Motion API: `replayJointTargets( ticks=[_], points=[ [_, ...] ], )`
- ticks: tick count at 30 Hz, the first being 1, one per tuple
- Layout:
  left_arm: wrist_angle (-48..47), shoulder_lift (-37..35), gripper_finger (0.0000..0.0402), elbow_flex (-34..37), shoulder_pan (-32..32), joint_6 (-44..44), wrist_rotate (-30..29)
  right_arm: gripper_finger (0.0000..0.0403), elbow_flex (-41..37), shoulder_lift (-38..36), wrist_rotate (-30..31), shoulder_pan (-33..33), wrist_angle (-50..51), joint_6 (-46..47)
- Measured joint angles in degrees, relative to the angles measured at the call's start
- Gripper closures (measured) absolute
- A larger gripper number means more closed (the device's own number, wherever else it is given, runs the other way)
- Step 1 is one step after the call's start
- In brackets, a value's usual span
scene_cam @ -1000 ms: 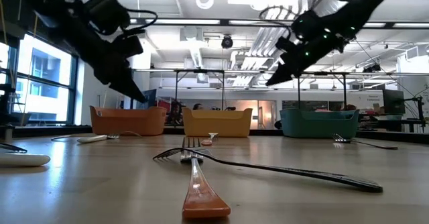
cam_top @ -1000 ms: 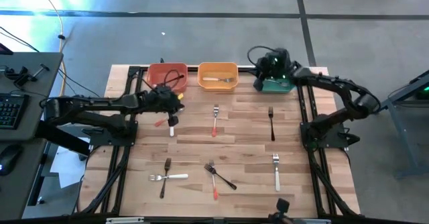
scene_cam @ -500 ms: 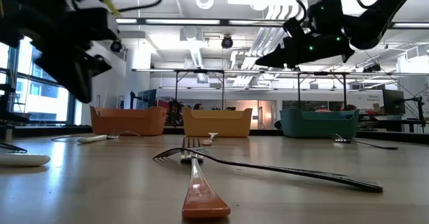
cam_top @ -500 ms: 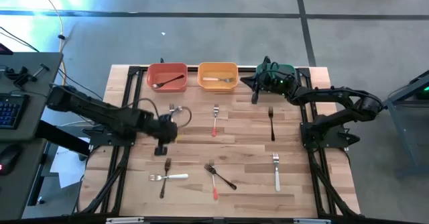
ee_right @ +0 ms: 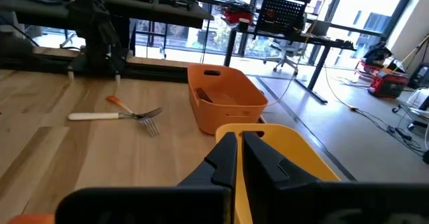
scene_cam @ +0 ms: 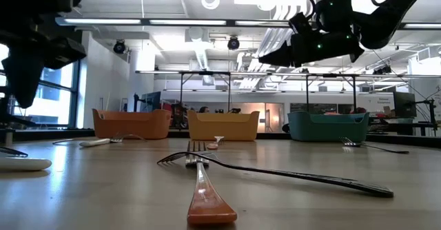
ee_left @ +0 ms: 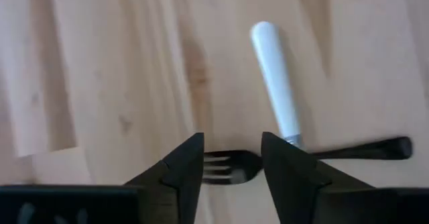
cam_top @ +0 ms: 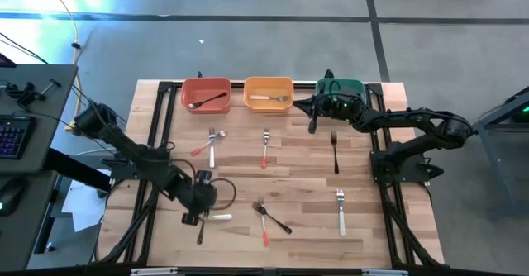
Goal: Sort silverware by color (type)
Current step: Put the bottom left white fork into the yellow bin
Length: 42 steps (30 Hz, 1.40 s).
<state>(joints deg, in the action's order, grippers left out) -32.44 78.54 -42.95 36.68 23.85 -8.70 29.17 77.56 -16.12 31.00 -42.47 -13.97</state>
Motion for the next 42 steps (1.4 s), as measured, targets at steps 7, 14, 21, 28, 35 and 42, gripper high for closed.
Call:
replayJointTargets(
  ticks=[7, 14, 21, 28, 35, 42],
  points=[
    [-1.2, 7.2, 0.0245, -3.7, 1.7, 2.9, 4.1, 0.0396, 0.0, 0.0, 3.5, 0.0, 0.7, 0.2],
    [0.3, 10.5, 0.0245, -3.7, 1.7, 4.5, 7.4, 0.0396, 0.0, 0.0, 3.5, 0.0, 1.6, 0.2],
    [2.5, 11.2, 0.0245, -3.7, 1.6, 4.1, 7.1, 0.0396, 0.0, 0.0, 3.5, 0.0, 1.6, 0.2],
    [6.1, 16.5, 0.0245, -4.1, 1.0, 3.3, 9.5, 0.0396, 0.0, 0.0, 3.7, 0.0, 2.7, 0.2],
    [5.5, 16.7, 0.0265, -4.0, -0.3, 1.2, 10.9, 0.0396, 0.0, 0.0, 4.1, 0.0, 3.0, 0.2],
    [4.7, 16.8, 0.0369, -3.9, -1.5, -1.5, 13.3, 0.0396, 0.0, 0.0, 4.1, 0.0, 3.0, 0.2]
  ],
)
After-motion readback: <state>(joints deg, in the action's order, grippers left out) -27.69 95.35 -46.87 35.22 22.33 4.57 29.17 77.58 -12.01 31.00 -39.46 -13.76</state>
